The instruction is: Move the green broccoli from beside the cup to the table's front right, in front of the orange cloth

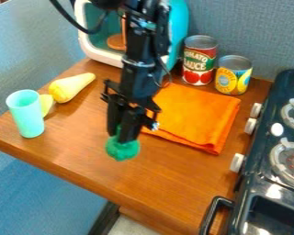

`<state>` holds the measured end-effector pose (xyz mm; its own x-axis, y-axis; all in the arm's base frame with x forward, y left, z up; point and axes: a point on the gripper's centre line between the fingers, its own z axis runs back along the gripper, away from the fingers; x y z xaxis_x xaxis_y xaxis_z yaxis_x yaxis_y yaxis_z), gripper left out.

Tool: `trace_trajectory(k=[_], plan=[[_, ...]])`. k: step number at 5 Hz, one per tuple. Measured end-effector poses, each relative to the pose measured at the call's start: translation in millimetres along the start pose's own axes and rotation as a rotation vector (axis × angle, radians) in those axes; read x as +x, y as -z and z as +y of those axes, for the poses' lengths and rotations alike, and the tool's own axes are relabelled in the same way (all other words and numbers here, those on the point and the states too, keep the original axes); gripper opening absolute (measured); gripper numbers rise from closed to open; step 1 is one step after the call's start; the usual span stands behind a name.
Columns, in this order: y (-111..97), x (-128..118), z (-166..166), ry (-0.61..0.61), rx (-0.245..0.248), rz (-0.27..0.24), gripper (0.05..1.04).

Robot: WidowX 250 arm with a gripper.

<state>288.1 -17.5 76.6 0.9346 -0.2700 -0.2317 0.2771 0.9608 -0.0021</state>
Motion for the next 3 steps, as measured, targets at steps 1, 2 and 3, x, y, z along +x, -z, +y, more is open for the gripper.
trace_trajectory(k=[1, 2, 3], plan=[[6.8, 6.6, -19.7, 0.046, 0.001, 0.023, 0.359], [5.9, 20.4, -36.1, 0.042, 0.031, 0.011, 0.359], [13.5, 31.9, -45.9, 0.038, 0.058, 0.024, 0.359]])
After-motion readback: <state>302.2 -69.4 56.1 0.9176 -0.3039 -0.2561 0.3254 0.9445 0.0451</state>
